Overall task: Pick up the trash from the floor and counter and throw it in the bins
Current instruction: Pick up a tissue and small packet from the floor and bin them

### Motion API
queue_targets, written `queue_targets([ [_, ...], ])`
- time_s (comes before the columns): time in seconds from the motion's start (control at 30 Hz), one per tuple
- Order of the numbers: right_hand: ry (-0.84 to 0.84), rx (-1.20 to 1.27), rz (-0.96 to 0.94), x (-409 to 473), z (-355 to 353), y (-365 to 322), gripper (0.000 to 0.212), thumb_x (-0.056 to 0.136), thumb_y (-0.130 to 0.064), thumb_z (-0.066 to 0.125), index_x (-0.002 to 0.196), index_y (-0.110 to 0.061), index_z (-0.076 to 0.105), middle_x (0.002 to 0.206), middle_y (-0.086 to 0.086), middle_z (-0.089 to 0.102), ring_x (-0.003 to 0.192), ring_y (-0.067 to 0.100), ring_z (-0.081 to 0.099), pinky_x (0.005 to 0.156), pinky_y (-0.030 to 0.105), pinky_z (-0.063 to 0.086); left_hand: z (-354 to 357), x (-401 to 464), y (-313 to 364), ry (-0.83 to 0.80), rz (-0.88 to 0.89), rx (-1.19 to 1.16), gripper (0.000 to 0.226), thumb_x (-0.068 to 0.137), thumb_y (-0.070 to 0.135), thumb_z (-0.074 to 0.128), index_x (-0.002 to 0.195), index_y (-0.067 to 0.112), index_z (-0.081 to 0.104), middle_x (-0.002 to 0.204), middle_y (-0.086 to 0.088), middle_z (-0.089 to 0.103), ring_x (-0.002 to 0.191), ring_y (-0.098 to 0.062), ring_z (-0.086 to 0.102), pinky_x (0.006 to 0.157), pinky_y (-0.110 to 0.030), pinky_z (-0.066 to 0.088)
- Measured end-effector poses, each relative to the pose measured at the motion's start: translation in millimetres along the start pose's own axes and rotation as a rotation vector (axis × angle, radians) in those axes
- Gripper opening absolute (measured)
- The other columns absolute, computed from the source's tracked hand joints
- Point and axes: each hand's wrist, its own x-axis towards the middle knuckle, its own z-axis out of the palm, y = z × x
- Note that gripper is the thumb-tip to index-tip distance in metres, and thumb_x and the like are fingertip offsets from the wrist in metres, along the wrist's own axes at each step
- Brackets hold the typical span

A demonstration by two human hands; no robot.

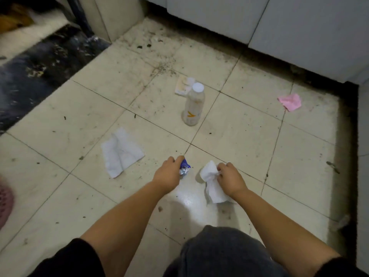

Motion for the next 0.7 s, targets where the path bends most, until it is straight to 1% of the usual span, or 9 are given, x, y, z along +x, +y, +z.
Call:
queue_targets([
  [0.1, 0.076, 0.043, -0.181, 27, -40, -79, 0.018, 0.087, -0.005, 0.047, 0.102, -0.002, 0.057, 0.102, 0.016, 0.051, 0.091, 0.036, 0.058, 0.071, 0.032, 0.039, -66, -10, -15, 0.185, -0.046, -0.135, 0.047, 0.089, 0.005, 0.046, 0.133, 0.021, 0.04, 0.116, -0.013, 0.049, 0.105, -0.033, 0.053, 0.086, -0.043, 0.049],
  [0.17, 0.119, 0.074, -0.303, 38, -60, -142, 0.02, 0.087, -0.005, 0.047, 0.103, -0.002, 0.059, 0.108, 0.018, 0.054, 0.094, 0.037, 0.058, 0.077, 0.037, 0.045, -118, -27, -35, 0.308, -0.079, -0.164, 0.044, 0.09, 0.008, 0.045, 0.132, 0.023, 0.04, 0.117, -0.01, 0.049, 0.104, -0.031, 0.053, 0.084, -0.04, 0.048],
  [0.27, 0.16, 0.099, -0.476, 34, -75, -247, 0.023, 0.087, -0.004, 0.048, 0.108, -0.003, 0.059, 0.112, 0.021, 0.054, 0.097, 0.037, 0.057, 0.078, 0.036, 0.042, -198, -70, -78, 0.476, -0.141, -0.202, 0.044, 0.09, 0.007, 0.045, 0.132, 0.02, 0.041, 0.119, -0.012, 0.05, 0.1, -0.032, 0.055, 0.085, -0.042, 0.05],
  [0.37, 0.189, 0.173, -0.64, 6, -69, -358, 0.024, 0.088, -0.005, 0.047, 0.109, -0.005, 0.059, 0.114, 0.021, 0.055, 0.1, 0.034, 0.055, 0.073, 0.03, 0.035, -269, -131, -131, 0.641, -0.23, -0.247, 0.042, 0.089, 0.005, 0.046, 0.129, 0.019, 0.043, 0.114, -0.011, 0.05, 0.083, -0.034, 0.061, 0.076, -0.045, 0.056],
  [0.43, 0.19, 0.21, -0.767, -21, -54, -429, 0.025, 0.09, -0.006, 0.046, 0.112, -0.006, 0.058, 0.115, 0.018, 0.054, 0.101, 0.032, 0.053, 0.074, 0.026, 0.033, -303, -175, -173, 0.721, -0.293, -0.232, 0.042, 0.089, 0.005, 0.047, 0.128, 0.02, 0.041, 0.115, -0.013, 0.05, 0.078, -0.034, 0.062, 0.073, -0.047, 0.056],
  [0.5, 0.177, 0.222, -0.893, -48, -32, -491, 0.026, 0.091, -0.007, 0.047, 0.114, -0.006, 0.058, 0.114, 0.018, 0.053, 0.099, 0.031, 0.054, 0.073, 0.022, 0.031, -323, -218, -219, 0.795, -0.366, -0.196, 0.045, 0.088, 0.003, 0.047, 0.129, 0.018, 0.042, 0.117, -0.017, 0.053, 0.084, -0.033, 0.058, 0.076, -0.041, 0.051],
  [0.57, 0.141, 0.195, -0.991, -71, -9, -543, 0.026, 0.092, -0.009, 0.047, 0.115, -0.007, 0.059, 0.115, 0.016, 0.051, 0.098, 0.031, 0.054, 0.075, 0.023, 0.032, -330, -257, -268, 0.848, -0.442, -0.181, 0.046, 0.085, 0.001, 0.047, 0.129, 0.015, 0.044, 0.121, -0.018, 0.056, 0.099, -0.034, 0.056, 0.084, -0.036, 0.044],
  [0.63, 0.096, 0.147, -1.063, -86, 19, -584, 0.025, 0.093, -0.011, 0.047, 0.114, -0.007, 0.059, 0.116, 0.016, 0.05, 0.097, 0.031, 0.055, 0.077, 0.026, 0.035, -324, -288, -315, 0.861, -0.522, -0.177, 0.046, 0.084, 0.001, 0.048, 0.128, 0.013, 0.046, 0.124, -0.019, 0.056, 0.11, -0.036, 0.055, 0.092, -0.038, 0.044],
  [0.7, 0.036, 0.101, -1.103, -97, 48, -612, 0.026, 0.093, -0.011, 0.047, 0.116, -0.007, 0.06, 0.117, 0.017, 0.049, 0.098, 0.033, 0.055, 0.083, 0.03, 0.039, -312, -307, -355, 0.821, -0.592, -0.166, 0.046, 0.083, 0.002, 0.049, 0.128, 0.014, 0.045, 0.123, -0.021, 0.054, 0.11, -0.037, 0.055, 0.094, -0.042, 0.047],
])
